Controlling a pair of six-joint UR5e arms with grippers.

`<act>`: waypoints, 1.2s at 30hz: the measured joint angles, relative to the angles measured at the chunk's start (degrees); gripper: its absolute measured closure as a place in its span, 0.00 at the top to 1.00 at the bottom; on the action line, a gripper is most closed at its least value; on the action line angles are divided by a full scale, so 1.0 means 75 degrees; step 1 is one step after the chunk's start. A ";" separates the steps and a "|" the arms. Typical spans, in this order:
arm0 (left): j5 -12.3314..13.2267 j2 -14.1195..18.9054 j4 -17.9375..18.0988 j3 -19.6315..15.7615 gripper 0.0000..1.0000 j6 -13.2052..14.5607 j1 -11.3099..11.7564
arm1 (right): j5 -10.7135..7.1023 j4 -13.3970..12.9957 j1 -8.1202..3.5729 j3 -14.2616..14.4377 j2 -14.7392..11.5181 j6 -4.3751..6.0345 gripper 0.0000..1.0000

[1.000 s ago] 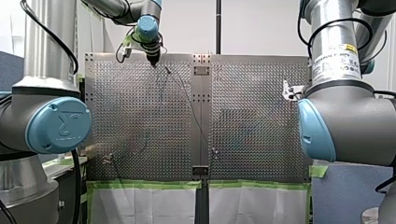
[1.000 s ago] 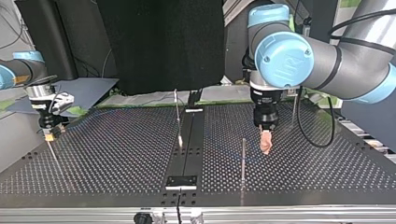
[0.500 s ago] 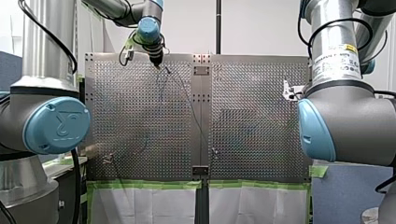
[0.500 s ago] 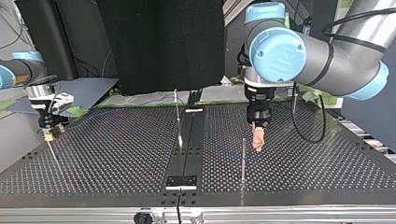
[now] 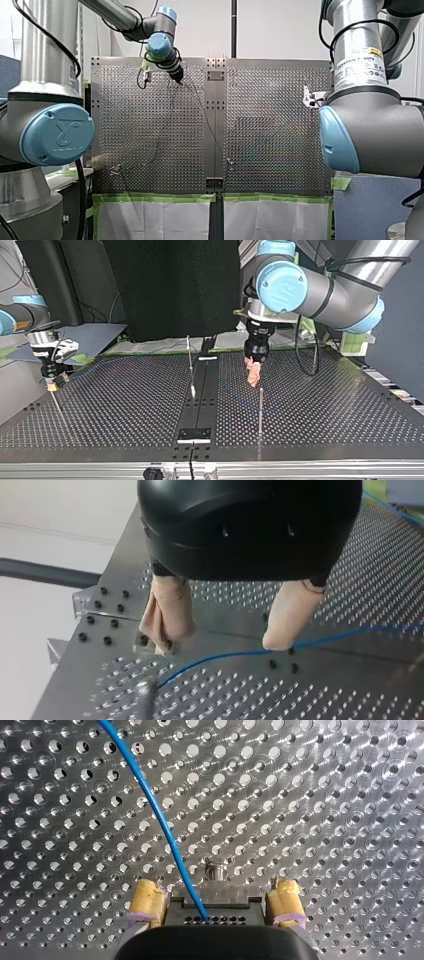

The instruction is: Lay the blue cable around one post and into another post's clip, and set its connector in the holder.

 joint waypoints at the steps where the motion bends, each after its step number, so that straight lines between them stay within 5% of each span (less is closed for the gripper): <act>1: 0.0062 -0.0001 0.0063 -0.0066 1.00 -0.0065 -0.0001 | 0.0000 0.0003 -0.0001 0.0000 0.0000 0.0000 0.98; 15: 0.0239 -0.0033 0.0995 -0.0995 1.00 -0.0927 0.0044 | 0.0000 0.0015 0.0000 -0.0002 0.0000 0.0000 0.98; 36: 0.0139 -0.1243 0.2299 -0.2304 1.00 -0.0563 0.0020 | 0.0000 -0.0001 0.0023 -0.0004 -0.0003 0.0000 0.98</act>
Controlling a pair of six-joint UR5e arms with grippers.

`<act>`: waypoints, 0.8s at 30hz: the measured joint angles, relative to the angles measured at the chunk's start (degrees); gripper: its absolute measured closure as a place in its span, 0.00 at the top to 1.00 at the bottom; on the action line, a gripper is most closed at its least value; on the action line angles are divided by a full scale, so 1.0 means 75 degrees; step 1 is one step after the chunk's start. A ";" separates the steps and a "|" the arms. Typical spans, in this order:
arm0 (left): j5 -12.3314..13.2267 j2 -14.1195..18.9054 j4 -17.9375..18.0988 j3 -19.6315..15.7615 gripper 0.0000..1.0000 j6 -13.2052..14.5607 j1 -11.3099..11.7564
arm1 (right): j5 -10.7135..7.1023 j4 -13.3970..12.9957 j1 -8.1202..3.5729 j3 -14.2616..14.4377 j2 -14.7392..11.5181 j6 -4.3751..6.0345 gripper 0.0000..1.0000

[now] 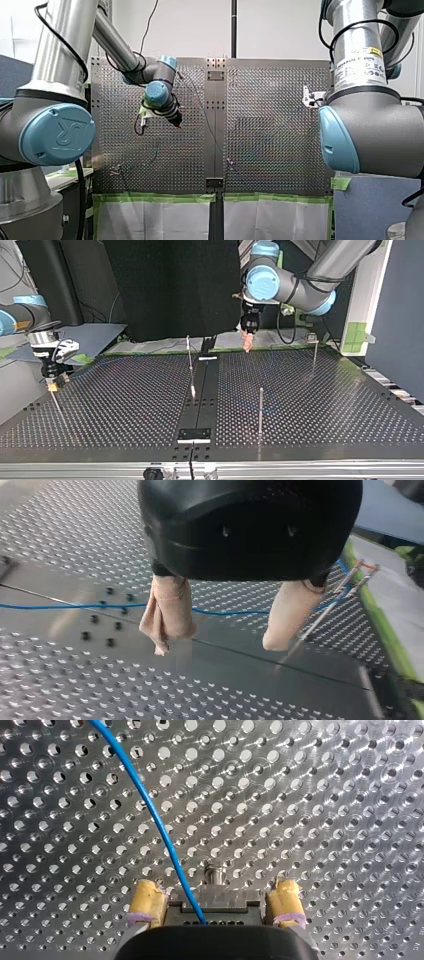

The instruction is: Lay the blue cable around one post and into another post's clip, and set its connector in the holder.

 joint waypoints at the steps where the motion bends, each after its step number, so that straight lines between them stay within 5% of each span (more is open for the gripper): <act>1: 0.0000 -0.0049 0.0051 -0.0048 1.00 0.0011 -0.0002 | 0.0000 0.0002 0.0004 -0.0002 0.0000 0.0000 0.98; 24: -0.0001 -0.0377 0.1697 -0.1697 1.00 -0.0199 -0.0226 | -0.0001 0.0030 0.0010 0.0001 0.0003 0.0000 0.98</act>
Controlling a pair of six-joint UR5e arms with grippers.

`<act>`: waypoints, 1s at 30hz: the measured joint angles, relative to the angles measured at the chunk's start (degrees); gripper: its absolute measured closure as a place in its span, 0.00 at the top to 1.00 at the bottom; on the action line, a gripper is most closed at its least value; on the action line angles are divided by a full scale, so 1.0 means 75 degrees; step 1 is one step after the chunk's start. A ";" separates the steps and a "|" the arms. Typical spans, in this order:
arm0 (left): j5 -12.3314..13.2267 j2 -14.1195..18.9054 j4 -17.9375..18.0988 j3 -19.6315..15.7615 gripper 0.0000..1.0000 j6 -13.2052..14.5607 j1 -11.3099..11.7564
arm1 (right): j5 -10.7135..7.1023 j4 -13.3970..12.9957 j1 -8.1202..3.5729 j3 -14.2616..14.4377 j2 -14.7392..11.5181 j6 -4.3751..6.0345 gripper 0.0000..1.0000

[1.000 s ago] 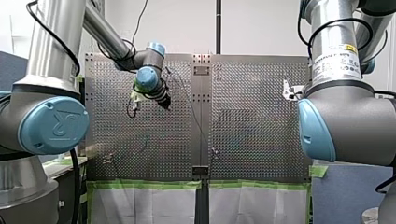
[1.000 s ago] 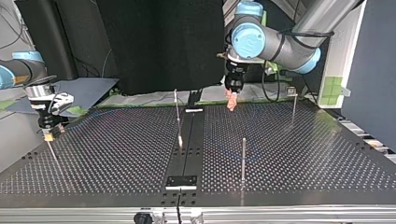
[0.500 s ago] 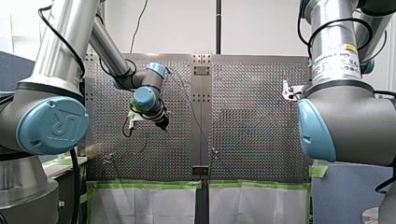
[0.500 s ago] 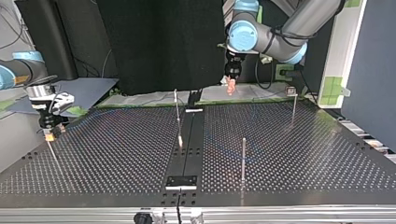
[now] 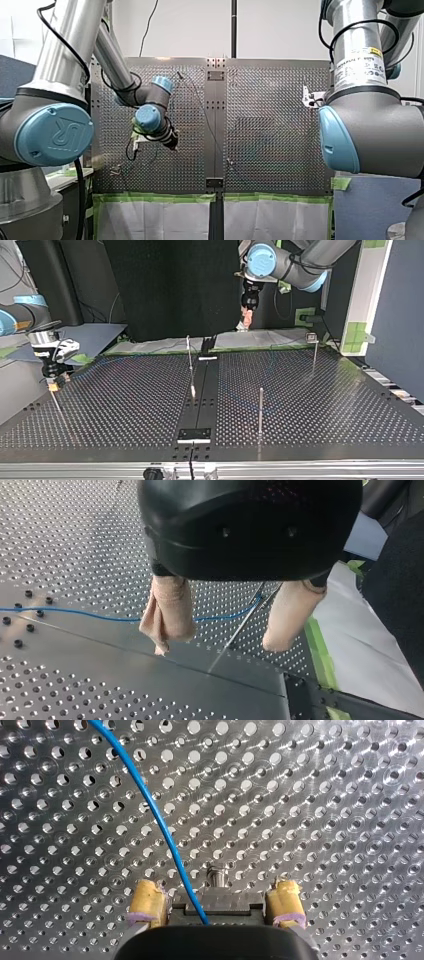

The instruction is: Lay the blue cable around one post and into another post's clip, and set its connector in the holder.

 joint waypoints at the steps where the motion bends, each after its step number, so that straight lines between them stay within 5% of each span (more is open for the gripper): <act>1: 0.0000 0.0001 0.0056 -0.0052 1.00 -0.0018 -0.0010 | 0.0000 0.0000 0.0000 0.0000 0.0000 0.0000 0.98; 24: -0.0185 -0.0001 0.1562 -0.1526 1.00 -0.0178 -0.0057 | 0.0000 0.0000 0.0043 0.0001 0.0002 -0.0008 0.98; 30: -0.0181 -0.0005 0.1973 -0.1532 1.00 -0.0431 -0.0057 | 0.0000 0.0010 0.0058 -0.0001 0.0001 -0.0032 0.98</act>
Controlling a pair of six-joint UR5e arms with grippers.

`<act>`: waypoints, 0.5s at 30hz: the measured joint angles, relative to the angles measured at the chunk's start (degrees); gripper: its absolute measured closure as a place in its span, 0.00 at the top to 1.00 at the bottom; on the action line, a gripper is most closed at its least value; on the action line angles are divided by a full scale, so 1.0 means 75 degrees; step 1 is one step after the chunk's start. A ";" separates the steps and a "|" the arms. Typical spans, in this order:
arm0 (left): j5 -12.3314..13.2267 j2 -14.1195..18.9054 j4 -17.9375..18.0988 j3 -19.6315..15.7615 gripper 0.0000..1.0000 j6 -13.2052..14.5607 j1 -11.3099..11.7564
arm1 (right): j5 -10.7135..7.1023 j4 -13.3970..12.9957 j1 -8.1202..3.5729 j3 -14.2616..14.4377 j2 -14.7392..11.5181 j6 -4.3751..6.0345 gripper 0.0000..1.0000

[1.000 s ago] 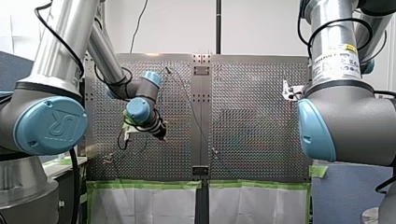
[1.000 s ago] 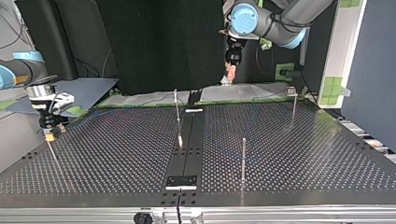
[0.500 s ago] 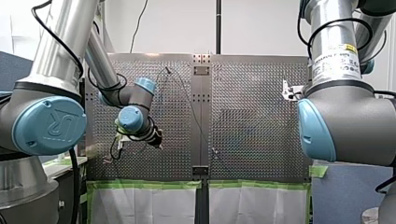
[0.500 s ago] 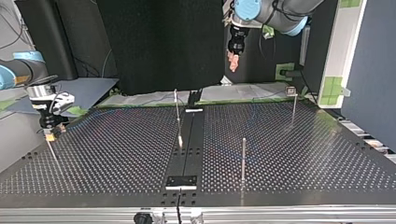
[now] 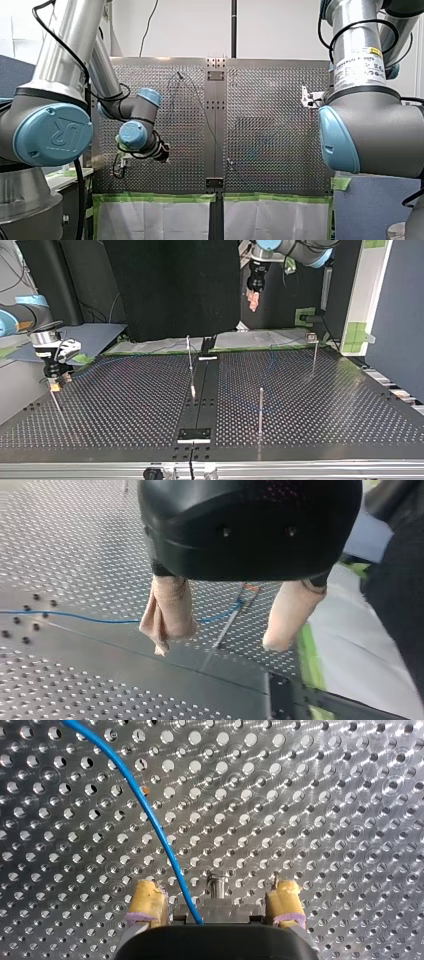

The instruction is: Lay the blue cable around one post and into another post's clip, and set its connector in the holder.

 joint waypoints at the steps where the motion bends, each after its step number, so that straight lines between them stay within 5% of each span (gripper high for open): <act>1: 0.0004 0.0000 0.0068 0.0026 1.00 -0.0053 0.0000 | 0.0000 0.0000 0.0000 0.0000 0.0000 -0.0001 0.98; 8: -0.0001 -0.0002 0.0542 0.0156 1.00 -0.0321 -0.0011 | 0.0000 -0.0002 0.0011 -0.0001 -0.0002 -0.0004 0.98; 15: -0.0112 -0.0002 0.1017 0.0165 1.00 -0.0113 -0.0013 | -0.0001 0.0001 0.0014 0.0001 -0.0001 -0.0004 0.98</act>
